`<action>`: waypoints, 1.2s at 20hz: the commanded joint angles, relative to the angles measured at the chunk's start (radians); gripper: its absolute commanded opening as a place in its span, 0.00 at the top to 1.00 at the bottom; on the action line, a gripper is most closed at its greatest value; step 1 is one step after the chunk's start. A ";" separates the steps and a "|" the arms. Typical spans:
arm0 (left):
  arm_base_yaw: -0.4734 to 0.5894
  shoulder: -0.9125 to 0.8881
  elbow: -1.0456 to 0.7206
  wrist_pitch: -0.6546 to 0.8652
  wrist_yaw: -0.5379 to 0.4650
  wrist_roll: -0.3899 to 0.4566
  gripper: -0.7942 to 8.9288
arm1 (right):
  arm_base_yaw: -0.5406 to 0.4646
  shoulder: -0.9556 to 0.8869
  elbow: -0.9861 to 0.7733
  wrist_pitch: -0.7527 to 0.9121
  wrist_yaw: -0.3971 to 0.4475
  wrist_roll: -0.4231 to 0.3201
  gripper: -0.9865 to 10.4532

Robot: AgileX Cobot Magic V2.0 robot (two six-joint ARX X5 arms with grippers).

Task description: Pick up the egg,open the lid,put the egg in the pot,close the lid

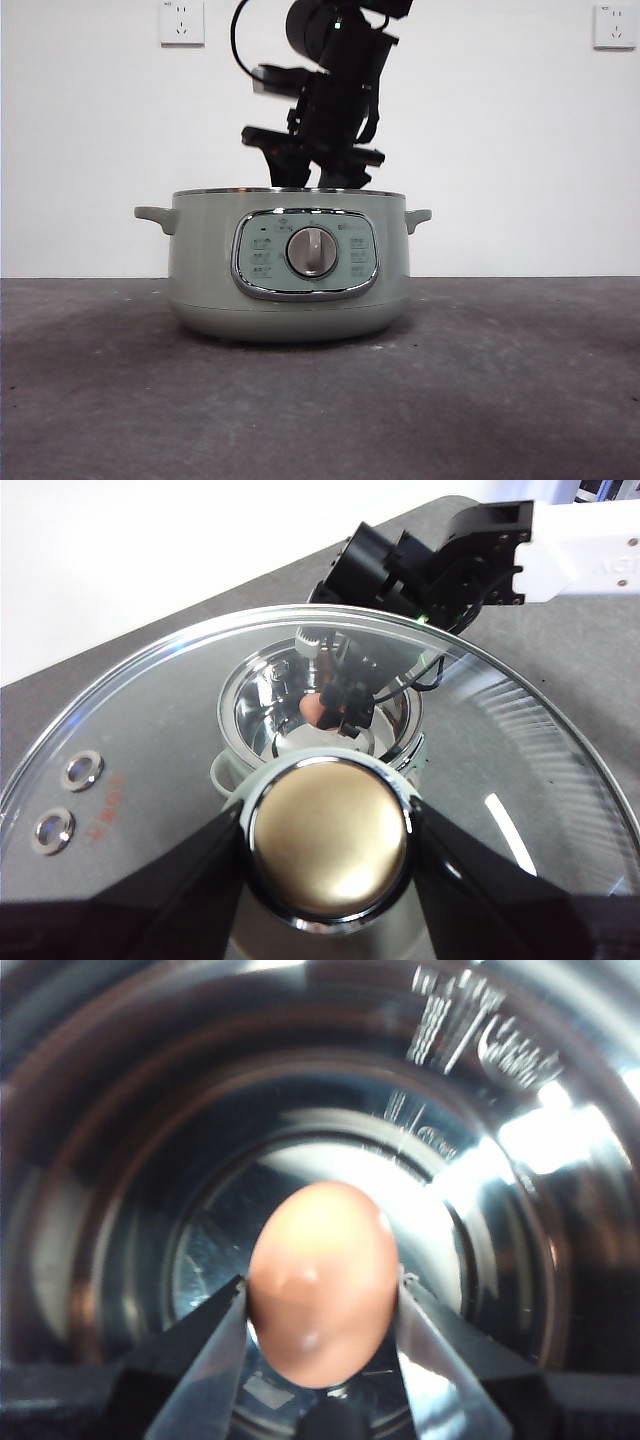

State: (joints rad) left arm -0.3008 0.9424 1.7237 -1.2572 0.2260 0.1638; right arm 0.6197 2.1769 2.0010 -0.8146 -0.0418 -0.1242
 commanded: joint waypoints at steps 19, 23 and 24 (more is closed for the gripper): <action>0.003 0.000 0.008 0.038 0.009 -0.002 0.93 | 0.002 0.068 0.159 -0.107 -0.016 0.022 0.47; 0.003 0.017 0.008 0.039 0.009 0.005 0.93 | 0.000 0.049 0.418 -0.393 -0.013 0.039 0.47; 0.003 0.025 0.008 0.042 0.009 0.005 0.93 | -0.005 0.023 0.435 -0.416 -0.014 0.043 0.47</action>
State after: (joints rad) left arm -0.3008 0.9791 1.7237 -1.2625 0.2264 0.1642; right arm 0.6151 2.2005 2.4310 -1.2343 -0.0521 -0.0925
